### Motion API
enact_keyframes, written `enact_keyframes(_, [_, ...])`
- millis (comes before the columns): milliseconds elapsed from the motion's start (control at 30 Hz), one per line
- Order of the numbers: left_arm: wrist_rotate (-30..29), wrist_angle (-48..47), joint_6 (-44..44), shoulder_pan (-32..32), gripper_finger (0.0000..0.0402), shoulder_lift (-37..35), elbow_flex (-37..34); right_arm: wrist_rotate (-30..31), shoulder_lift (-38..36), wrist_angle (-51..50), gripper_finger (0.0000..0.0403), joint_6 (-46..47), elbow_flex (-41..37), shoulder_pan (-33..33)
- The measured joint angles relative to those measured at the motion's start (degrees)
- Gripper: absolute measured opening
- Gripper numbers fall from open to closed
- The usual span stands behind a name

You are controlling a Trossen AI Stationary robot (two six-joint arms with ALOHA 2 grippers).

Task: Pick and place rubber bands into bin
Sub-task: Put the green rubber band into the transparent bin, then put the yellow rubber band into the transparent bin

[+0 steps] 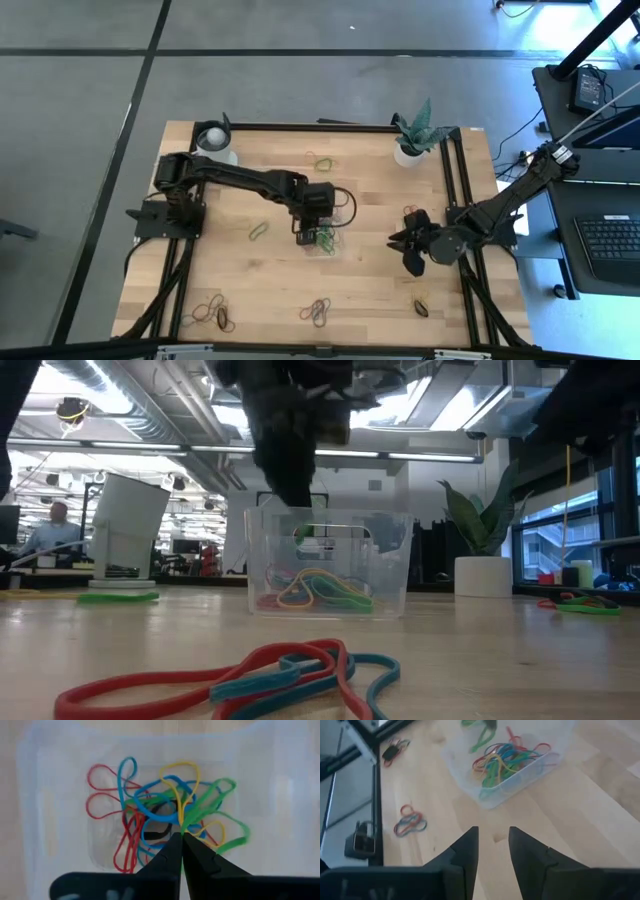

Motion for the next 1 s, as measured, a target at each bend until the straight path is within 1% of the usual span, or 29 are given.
enact_keyframes(67, [-0.64, 0.68, 0.21, 0.02, 0.0011, 1.11, -0.01, -0.02, 0.00, 0.04, 0.0111, 2.45, 0.00, -0.93])
enact_keyframes(200, [-4.92, 1.90, 0.31, 0.13, 0.0036, 2.11, -0.01, -0.01, 0.00, 0.83, 0.0111, 6.46, 0.00, -1.82])
enact_keyframes(367, [-5.58, 1.90, 0.31, 1.32, 0.0076, 2.09, -0.01, -0.09, 0.00, 0.75, 0.0111, 6.19, 0.00, -1.83])
enact_keyframes(433, [-5.64, 1.76, -0.17, 1.55, 0.0091, 1.93, -0.01, -0.06, 0.00, 0.37, 0.0111, 4.30, 0.00, -1.83])
enact_keyframes(600, [-5.52, 1.50, -1.35, 1.39, 0.0121, 1.83, 0.03, 0.41, 0.00, 0.34, 0.0111, -4.59, 0.00, -2.59])
enact_keyframes(733, [-6.52, -5.66, -7.36, 1.24, 0.0126, 1.51, 3.10, 0.94, 0.00, 0.49, 0.0111, -12.67, 0.00, -4.50])
enact_keyframes(833, [-10.39, -11.65, -12.55, 0.80, 0.0117, 0.47, 6.22, 0.94, 0.00, 1.20, 0.0111, -17.78, 0.00, -6.38])
enact_keyframes(900, [-12.77, -12.22, -14.98, 0.32, 0.0108, -0.41, 7.76, 0.96, 0.00, 1.27, 0.0111, -19.34, 0.00, -7.83])
enact_keyframes(1000, [-14.23, -12.44, -17.71, -0.73, 0.0090, -2.67, 8.13, 0.93, 0.00, 1.17, 0.0111, -20.85, 0.00, -9.88])
